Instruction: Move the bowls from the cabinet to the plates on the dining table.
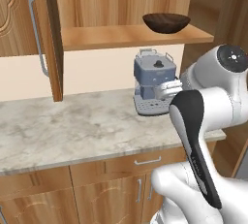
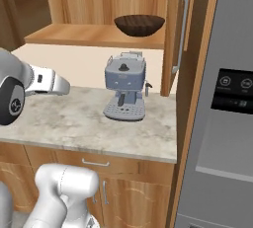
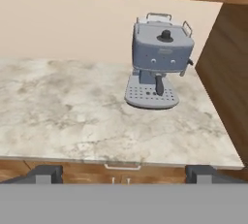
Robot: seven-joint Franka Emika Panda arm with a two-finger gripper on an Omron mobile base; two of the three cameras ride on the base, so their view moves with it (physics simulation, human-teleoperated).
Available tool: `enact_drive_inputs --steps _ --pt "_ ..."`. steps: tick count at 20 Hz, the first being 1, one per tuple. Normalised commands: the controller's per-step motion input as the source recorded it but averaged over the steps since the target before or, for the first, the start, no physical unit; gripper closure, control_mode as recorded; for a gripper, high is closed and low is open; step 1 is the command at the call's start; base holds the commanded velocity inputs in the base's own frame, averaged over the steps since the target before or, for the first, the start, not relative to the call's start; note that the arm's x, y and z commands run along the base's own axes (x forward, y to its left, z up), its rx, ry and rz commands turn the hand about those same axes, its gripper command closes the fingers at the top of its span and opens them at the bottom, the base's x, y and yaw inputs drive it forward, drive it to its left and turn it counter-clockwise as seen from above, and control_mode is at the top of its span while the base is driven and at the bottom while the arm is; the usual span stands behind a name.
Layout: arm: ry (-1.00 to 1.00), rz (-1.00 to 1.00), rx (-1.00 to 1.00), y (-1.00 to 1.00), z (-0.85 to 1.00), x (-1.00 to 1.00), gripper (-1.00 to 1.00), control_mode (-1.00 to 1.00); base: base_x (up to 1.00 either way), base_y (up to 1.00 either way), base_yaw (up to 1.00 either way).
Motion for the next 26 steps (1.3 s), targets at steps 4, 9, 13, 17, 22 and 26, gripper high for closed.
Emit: enact_drive_inputs --steps 4,9,13,17,22,26 --pt "-0.17 0.00 -0.13 -0.43 0.74 0.03 -1.00 -1.00 0.00 0.00 0.00" --pt "-0.17 -0.02 -0.26 -0.36 0.49 0.10 -1.00 -1.00 0.00 0.00 0.00" --pt "-0.03 -0.07 -0.25 -0.17 0.50 0.34 -1.00 -1.00 0.00 0.00 0.00" --pt "0.04 -0.08 -0.12 -0.19 0.75 0.28 -1.00 -1.00 0.00 0.00 0.00" --pt "0.13 -0.08 -0.03 -0.10 0.49 0.61 -1.00 -1.00 0.00 0.00 0.00" --pt "0.08 0.00 -0.02 0.00 -0.17 0.98 -1.00 -1.00 0.00 0.00 0.00"
